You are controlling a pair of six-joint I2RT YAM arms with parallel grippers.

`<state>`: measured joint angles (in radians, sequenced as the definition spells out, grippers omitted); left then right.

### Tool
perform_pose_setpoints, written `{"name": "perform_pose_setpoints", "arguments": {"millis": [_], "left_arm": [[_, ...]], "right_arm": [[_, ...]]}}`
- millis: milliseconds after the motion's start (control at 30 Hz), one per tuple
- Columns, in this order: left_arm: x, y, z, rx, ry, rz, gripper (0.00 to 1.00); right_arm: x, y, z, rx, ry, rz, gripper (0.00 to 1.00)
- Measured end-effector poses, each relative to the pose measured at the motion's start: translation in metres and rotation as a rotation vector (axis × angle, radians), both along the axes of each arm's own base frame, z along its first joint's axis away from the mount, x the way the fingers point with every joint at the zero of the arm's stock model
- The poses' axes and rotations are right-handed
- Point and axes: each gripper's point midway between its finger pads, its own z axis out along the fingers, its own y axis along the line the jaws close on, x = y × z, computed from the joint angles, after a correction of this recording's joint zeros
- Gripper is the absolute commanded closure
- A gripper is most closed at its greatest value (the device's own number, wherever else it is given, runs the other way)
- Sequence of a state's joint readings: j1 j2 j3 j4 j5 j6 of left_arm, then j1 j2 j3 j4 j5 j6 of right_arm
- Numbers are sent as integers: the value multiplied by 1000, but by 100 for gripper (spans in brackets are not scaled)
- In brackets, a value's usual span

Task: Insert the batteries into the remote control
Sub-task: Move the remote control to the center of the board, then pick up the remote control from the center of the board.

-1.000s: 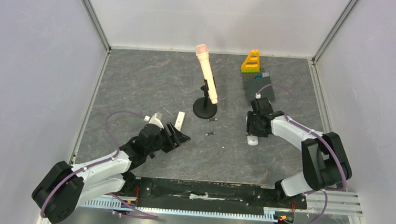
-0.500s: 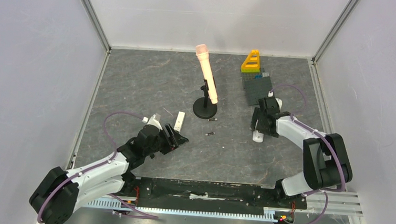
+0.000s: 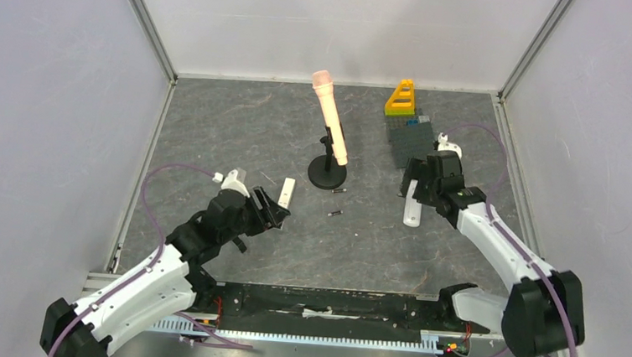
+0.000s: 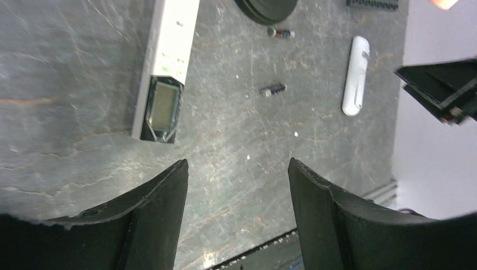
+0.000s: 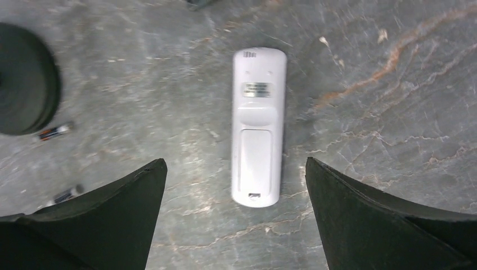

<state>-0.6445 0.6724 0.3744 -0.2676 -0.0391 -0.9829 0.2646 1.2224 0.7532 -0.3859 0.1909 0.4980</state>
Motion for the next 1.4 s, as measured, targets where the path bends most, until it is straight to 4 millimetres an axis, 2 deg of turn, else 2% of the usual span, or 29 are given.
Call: {"name": "perform_pose_setpoints", "arguments": {"millis": [167,267,367,467,600,767,933,1000,1167,1267,1400], "left_arm": [[18,14,8,155,-25,40,29],[37,19,3,288,-9,57,30],[57,22,-13,426,27,73,30],[71,25,-31,546,68,69,30],[87,23,-53,663,128,50,30],[101,17,-71,731,169,32,30],[100,19,-92,782,223,10,33],[103,17,-91,783,222,8,40],[109,10,-92,777,219,-3,82],[109,8,-92,771,217,-9,97],[104,6,-90,749,220,-37,98]], "right_arm": [[-12,32,35,38,-102,116,7],[-20,45,47,52,-135,170,7],[-26,51,54,62,-160,197,7],[-32,54,53,71,-160,221,7],[-42,53,37,67,-121,245,7],[-49,55,29,71,-92,268,7],[-51,58,29,82,-89,288,8],[-51,60,28,89,-88,294,9],[-56,62,21,99,-69,308,9],[-58,64,20,109,-63,319,10],[-61,71,22,131,-63,361,10]]}}
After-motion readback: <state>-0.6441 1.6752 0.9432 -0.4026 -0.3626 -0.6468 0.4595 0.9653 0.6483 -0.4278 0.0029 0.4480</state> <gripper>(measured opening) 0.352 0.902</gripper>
